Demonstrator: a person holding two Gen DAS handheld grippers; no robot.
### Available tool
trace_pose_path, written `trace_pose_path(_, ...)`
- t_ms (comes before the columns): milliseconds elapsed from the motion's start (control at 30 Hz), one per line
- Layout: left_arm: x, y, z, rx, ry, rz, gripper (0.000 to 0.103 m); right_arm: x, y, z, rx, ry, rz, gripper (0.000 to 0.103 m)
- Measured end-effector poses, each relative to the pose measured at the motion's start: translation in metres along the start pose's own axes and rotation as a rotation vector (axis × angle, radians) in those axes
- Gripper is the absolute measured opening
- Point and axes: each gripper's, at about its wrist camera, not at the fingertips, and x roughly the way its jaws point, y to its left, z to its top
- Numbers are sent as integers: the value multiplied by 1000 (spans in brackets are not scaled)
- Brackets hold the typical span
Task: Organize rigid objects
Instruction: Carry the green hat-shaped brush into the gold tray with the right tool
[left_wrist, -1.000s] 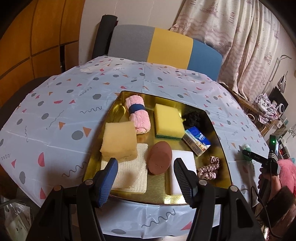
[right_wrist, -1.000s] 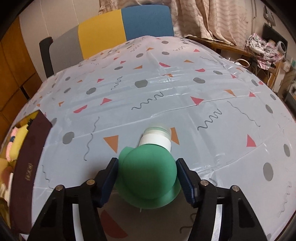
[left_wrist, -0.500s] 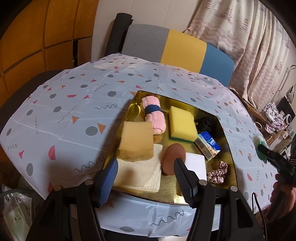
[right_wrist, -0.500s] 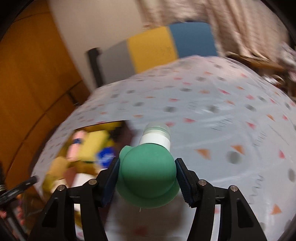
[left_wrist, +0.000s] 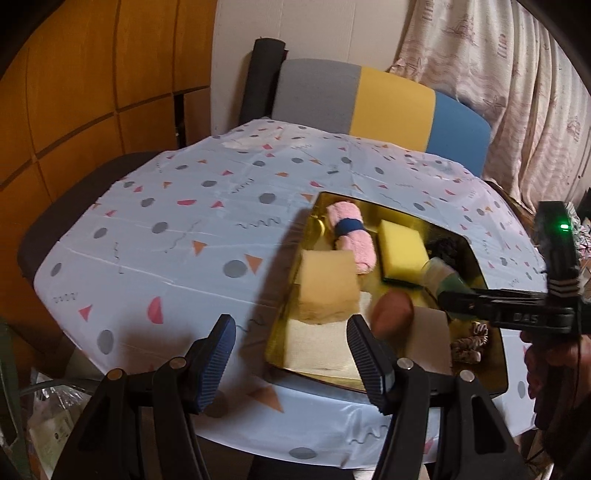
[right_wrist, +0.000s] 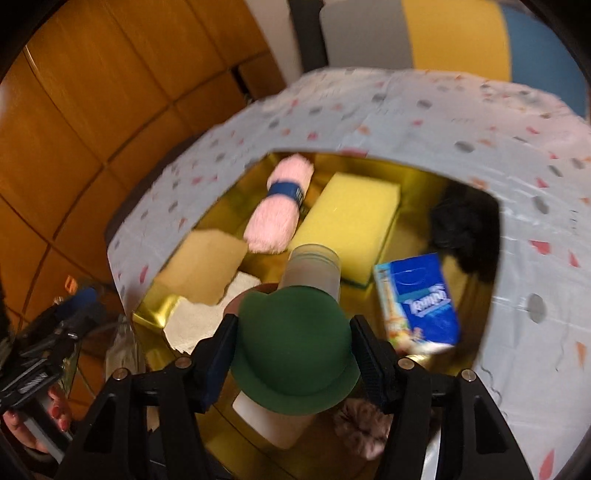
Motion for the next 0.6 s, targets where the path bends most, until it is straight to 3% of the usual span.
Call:
trace_pose_path(100, -3, 3, 1, -5, -10, -4, 63, 16, 7, 4, -58, 41, -39, 65)
trace_pose_path(267, -7, -2, 1, 12, -26, -16, 63, -3, 6, 8, -55, -71, -184, 66)
trace_pose_path(467, -3, -17, -3, 56, -10, 29, 63, -45, 10, -9, -52, -194, -277, 72)
trace_pose_path(600, -1, -30, -7, 92, 2, 60, 63, -59, 12, -29, -23, -224, -283, 83)
